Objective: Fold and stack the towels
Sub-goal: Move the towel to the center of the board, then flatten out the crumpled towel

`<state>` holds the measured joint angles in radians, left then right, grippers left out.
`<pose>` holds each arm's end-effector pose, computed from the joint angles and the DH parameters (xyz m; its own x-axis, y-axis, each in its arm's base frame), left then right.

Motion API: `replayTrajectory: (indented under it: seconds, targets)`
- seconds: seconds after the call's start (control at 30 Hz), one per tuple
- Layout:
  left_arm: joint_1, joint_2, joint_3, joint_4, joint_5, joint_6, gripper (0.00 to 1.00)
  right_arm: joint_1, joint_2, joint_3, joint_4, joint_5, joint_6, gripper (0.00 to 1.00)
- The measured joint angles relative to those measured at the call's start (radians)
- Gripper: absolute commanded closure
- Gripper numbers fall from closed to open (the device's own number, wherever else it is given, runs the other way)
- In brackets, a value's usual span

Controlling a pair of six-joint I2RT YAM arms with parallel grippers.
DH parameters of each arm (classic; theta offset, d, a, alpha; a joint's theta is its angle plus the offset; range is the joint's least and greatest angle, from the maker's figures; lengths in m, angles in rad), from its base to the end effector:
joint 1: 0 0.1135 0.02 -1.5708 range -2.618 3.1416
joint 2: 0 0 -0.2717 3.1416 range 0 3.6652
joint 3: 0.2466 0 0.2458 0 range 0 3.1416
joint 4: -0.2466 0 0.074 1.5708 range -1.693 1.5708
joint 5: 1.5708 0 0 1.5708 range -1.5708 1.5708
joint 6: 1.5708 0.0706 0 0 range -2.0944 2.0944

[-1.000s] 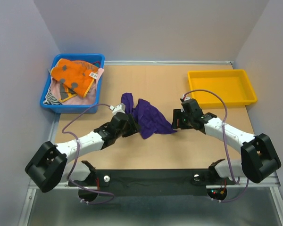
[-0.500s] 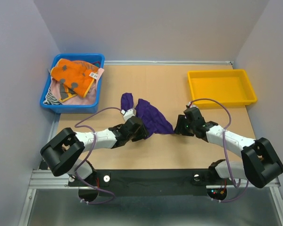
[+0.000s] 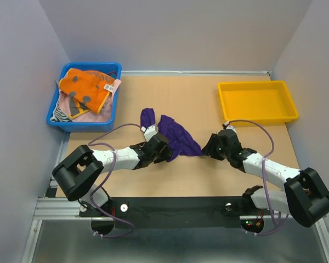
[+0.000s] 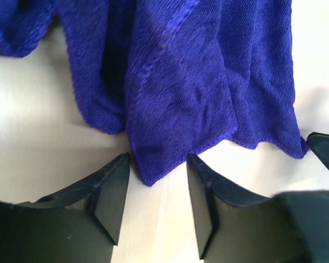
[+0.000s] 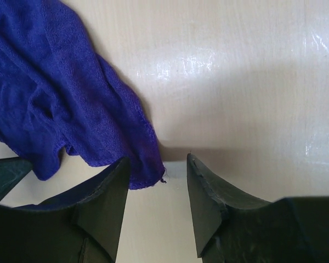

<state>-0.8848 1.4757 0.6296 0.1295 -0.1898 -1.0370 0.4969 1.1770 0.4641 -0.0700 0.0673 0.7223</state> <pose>0.2036 -0.2277 0.1511 -0.7883 -0.3717 -0.4903 -0.0174 0.8101 -0.5861 0.2112 0.1091 0.1520 -0.7519 0.3426 -0.5632 0.0845 0.8974 0.4331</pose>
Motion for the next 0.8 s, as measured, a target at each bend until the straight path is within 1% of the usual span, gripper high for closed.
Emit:
replayTrajectory:
  seconds: [0.03,0.2,0.23,0.3,0.33,0.4,0.6,0.8]
  targets:
    - [0.0,0.011,0.011,-0.004,-0.001,0.002,0.55,0.0,-0.002,-0.007,0.013,0.0,0.011,0.49]
    - [-0.006,0.048,0.035,-0.008,-0.002,0.008,0.67,-0.005,-0.006,-0.058,0.057,-0.004,0.08,0.49]
    - [-0.006,0.049,0.035,-0.013,-0.002,0.008,0.74,-0.005,-0.006,-0.068,0.073,-0.006,0.093,0.49]
    - [-0.006,0.05,0.035,-0.019,-0.002,0.009,0.82,-0.006,-0.006,-0.087,0.103,-0.013,0.117,0.49]
    - [-0.006,0.053,0.036,-0.025,-0.002,0.01,0.92,-0.006,-0.006,-0.092,0.117,-0.016,0.129,0.49]
    - [-0.006,0.053,0.036,-0.029,0.0,0.011,1.0,-0.006,0.004,-0.102,0.152,-0.031,0.151,0.49]
    - [-0.006,0.046,0.037,-0.044,0.001,0.026,1.0,-0.006,0.018,-0.121,0.212,-0.068,0.201,0.49]
    - [-0.006,-0.007,0.037,-0.121,-0.002,0.05,1.0,-0.006,0.023,-0.14,0.254,-0.08,0.225,0.5]
